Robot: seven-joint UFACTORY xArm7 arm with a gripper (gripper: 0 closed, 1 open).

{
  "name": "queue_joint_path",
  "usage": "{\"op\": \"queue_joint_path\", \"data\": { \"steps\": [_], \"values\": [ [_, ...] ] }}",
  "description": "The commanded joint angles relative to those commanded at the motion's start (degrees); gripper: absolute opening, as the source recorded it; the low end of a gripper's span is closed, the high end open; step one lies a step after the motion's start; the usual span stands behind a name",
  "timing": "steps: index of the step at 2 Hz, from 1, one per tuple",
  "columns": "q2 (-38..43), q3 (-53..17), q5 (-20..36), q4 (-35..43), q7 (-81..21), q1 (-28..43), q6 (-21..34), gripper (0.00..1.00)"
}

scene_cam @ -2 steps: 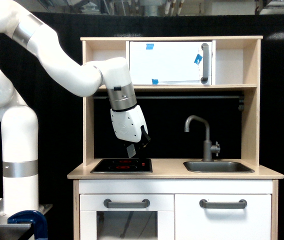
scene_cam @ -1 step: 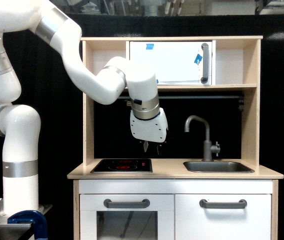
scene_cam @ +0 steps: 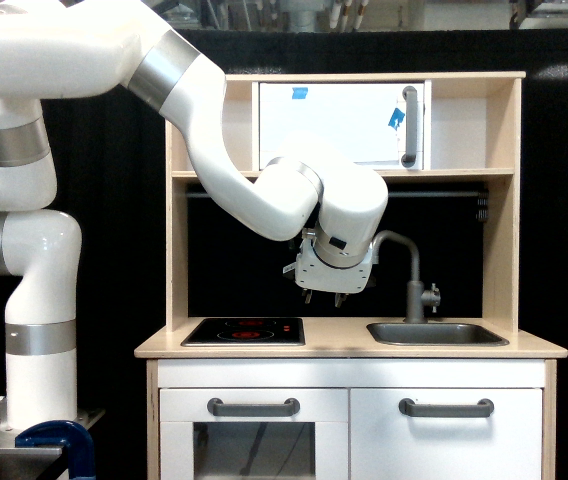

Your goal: Turn on the faucet

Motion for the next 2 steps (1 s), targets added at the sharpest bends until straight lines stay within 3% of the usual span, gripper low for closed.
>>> {"op": "queue_joint_path", "data": {
  "steps": [1, 2],
  "values": [
    [-3.09, 14.29, 7.30, -12.69, 0.75, -13.95, -14.15, 1.00],
    [-9.26, 21.97, 13.51, -22.48, -3.03, -23.60, -27.51, 1.00]
  ]
}}
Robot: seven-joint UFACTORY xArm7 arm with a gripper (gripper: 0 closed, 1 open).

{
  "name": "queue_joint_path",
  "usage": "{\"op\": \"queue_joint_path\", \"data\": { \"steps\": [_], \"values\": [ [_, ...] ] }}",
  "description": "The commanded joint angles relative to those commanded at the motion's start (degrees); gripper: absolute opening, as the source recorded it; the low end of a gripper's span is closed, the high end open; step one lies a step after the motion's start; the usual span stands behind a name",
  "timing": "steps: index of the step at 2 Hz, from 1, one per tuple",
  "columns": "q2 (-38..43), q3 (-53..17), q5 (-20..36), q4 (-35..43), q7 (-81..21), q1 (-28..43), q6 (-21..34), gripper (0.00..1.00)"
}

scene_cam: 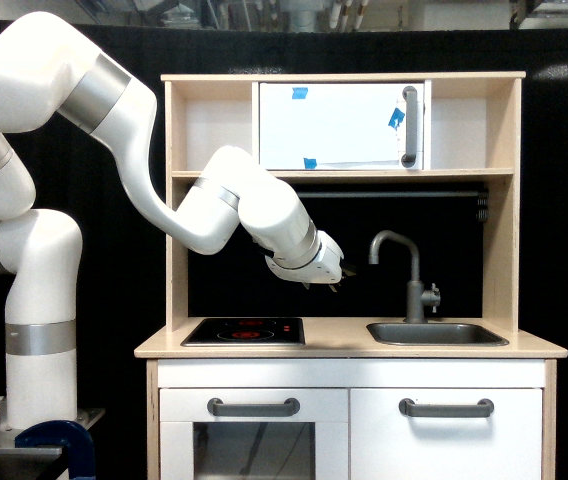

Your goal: Turn on the faucet

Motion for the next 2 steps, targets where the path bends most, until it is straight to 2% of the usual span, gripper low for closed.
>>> {"op": "queue_joint_path", "data": {
  "steps": [1, 2],
  "values": [
    [-5.77, -9.45, -4.34, 6.21, -2.49, 7.71, 7.34, 1.00],
    [-10.09, -11.49, -6.52, 7.49, -2.65, 9.84, 9.69, 1.00]
  ]
}}
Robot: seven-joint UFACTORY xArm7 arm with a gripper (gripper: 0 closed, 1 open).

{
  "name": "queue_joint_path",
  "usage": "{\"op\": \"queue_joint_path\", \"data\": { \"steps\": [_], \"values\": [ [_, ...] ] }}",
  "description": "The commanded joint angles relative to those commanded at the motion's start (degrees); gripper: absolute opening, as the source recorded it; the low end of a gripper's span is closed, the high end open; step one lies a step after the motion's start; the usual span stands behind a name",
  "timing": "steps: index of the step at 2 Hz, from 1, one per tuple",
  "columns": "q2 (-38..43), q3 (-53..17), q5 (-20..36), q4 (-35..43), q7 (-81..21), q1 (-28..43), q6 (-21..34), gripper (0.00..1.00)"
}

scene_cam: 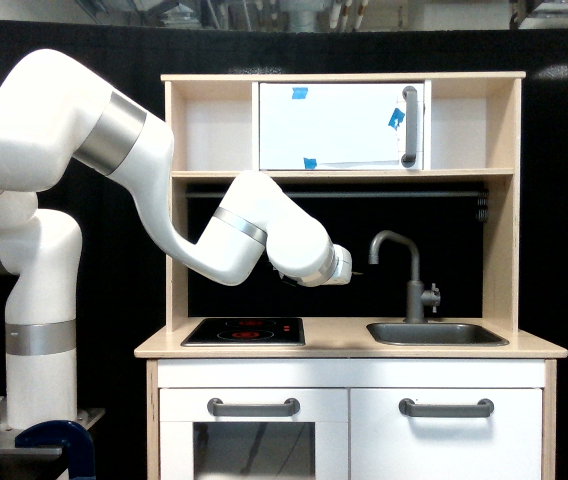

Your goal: Turn on the faucet

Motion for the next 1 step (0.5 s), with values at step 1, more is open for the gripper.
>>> {"op": "queue_joint_path", "data": {
  "steps": [1],
  "values": [
    [-0.99, 3.88, -0.10, -0.14, 3.58, -0.03, -1.91, 1.00]
  ]
}}
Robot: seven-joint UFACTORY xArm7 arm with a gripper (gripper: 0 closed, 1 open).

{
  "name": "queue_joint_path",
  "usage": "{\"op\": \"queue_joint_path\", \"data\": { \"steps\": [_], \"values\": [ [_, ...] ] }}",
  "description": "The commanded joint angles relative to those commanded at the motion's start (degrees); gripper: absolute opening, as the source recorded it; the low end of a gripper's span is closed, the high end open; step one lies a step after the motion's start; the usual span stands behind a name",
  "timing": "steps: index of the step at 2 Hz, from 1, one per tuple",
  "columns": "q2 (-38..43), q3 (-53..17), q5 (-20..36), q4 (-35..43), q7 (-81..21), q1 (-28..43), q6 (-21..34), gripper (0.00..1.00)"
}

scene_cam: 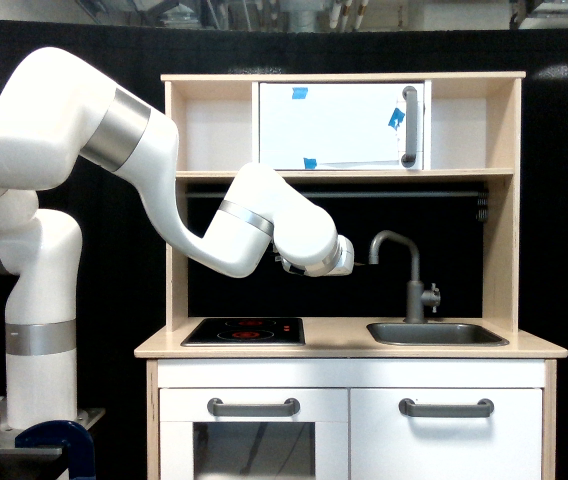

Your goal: Turn on the faucet

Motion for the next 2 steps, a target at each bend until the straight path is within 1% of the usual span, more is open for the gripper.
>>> {"op": "queue_joint_path", "data": {
  "steps": [1, 2],
  "values": [
    [-2.72, 2.00, -0.07, -0.96, 2.38, 4.57, -6.70, 1.00],
    [-3.56, 7.08, 1.39, 2.16, 8.65, 14.05, -15.09, 1.00]
  ]
}}
